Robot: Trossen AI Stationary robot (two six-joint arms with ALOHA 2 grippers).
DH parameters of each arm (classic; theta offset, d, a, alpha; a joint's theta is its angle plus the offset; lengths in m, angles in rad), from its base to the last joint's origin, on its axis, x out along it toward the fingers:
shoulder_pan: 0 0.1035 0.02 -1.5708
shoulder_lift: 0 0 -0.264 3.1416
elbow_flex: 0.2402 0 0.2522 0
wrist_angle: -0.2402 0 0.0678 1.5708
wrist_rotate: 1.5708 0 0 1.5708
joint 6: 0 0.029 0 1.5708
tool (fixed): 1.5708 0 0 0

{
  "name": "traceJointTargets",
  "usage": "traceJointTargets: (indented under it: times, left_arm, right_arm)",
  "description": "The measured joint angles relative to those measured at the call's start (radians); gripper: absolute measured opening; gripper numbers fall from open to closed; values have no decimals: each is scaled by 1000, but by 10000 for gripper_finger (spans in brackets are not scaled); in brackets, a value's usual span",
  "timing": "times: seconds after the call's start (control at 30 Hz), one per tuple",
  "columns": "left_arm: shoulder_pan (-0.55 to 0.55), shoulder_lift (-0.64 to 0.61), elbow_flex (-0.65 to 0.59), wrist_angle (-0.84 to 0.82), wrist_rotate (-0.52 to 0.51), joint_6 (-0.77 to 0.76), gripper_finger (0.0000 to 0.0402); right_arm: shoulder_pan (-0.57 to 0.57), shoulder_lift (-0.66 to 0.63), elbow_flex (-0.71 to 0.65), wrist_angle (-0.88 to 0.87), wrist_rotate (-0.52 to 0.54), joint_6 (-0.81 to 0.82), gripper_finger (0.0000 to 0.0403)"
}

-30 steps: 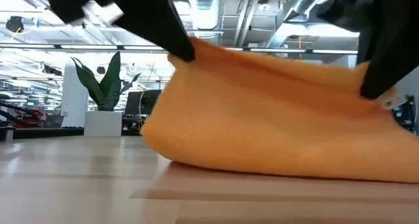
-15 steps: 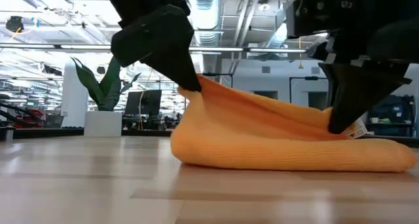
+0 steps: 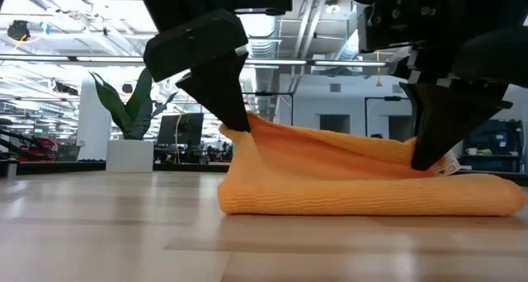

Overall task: Roll microfiber towels into tight, uniform cylinder then place into a basket
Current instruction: Fold the yellow microfiber towel

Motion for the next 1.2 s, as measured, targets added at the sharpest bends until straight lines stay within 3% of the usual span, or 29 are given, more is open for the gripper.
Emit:
traceJointTargets:
  times: [0.23, 0.5, 0.63, 0.93, 1.2]
  left_arm:
    - [14, 0, 0, 10, 69, 32, 14]
    - [19, 0, -1, 10, 58, 15, 106]
    - [24, 0, -1, 11, 59, 33, 132]
    - [-18, 0, -1, 55, -36, 54, 139]
    - [-18, 23, -1, 269, 61, 218, 139]
  right_arm:
    - [0, 0, 0, 0, -4, 0, 16]
    - [0, 0, 0, -1, -10, 0, 19]
    - [0, 0, 0, -1, -7, 0, 14]
    - [0, 0, 0, -9, -6, 0, 20]
    - [0, 1, 0, -11, -15, 23, 31]
